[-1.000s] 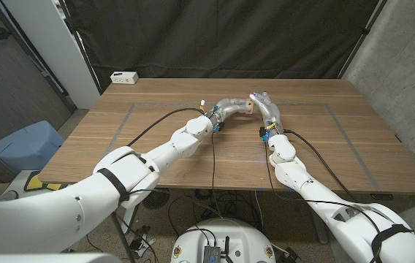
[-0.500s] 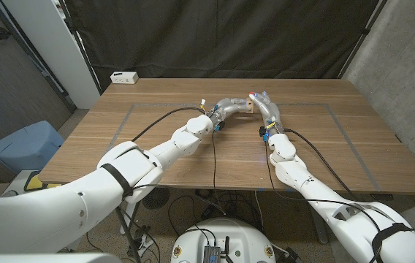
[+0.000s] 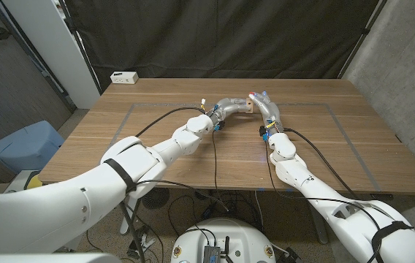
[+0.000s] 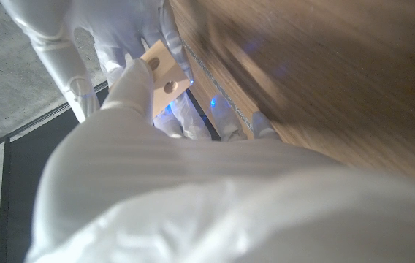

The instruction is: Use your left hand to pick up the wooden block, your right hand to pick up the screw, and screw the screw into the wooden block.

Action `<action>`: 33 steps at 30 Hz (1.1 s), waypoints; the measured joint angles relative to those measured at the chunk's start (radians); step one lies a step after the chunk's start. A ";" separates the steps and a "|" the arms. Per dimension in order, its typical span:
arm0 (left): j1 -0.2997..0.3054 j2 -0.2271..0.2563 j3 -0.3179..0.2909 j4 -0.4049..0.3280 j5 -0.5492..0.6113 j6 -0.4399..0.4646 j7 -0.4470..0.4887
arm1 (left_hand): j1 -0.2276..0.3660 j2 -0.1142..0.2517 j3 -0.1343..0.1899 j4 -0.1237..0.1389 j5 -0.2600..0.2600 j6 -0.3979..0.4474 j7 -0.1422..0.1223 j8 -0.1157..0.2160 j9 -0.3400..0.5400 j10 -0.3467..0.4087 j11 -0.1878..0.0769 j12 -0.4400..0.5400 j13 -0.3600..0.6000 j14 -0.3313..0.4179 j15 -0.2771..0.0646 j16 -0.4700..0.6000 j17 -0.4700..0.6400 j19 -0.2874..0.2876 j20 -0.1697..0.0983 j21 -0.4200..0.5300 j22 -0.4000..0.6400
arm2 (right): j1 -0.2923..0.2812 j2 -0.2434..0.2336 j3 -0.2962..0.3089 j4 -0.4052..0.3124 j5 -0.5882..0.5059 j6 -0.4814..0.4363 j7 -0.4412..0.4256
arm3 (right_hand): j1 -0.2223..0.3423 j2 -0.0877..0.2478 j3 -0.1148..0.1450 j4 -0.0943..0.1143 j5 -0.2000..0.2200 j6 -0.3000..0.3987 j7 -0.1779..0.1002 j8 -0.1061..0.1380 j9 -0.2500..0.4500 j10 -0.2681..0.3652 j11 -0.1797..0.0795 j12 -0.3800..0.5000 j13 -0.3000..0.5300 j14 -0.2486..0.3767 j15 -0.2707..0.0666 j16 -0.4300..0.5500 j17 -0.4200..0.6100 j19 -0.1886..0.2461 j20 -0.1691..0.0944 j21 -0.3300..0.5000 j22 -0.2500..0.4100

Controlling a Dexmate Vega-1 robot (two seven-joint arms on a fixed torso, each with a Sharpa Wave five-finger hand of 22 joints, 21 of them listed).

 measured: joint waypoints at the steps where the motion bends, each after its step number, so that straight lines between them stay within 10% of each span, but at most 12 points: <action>1: -0.002 -0.002 0.000 0.005 0.000 0.000 -0.001 | 0.000 0.000 0.000 0.000 0.000 0.000 0.000 -0.001 0.000 0.000 0.000 0.000 0.000 0.000 0.000 0.000 0.000 0.000 0.000 0.000 0.000 | 0.000 0.000 0.000 0.001 0.000 0.000 0.001 | 0.000 0.000 0.000 0.000 0.000 -0.004 -0.003 0.000 -0.001 0.000 0.000 -0.001 0.000 0.000 0.000 0.000 0.002 0.000 0.000 0.000 0.000; 33: -0.021 -0.013 0.005 0.042 -0.008 0.003 -0.009 | 0.002 0.002 -0.001 -0.001 -0.004 -0.002 0.002 -0.003 0.001 -0.001 0.000 0.003 0.000 0.000 0.000 0.000 0.000 0.000 0.000 0.000 0.000 | 0.010 0.003 -0.002 0.027 0.010 0.015 0.030 | -0.064 -0.050 -0.037 0.021 0.000 -0.096 0.001 -0.059 -0.037 -0.043 0.018 -0.004 0.000 -0.024 0.017 0.000 0.005 -0.023 0.001 0.000 0.000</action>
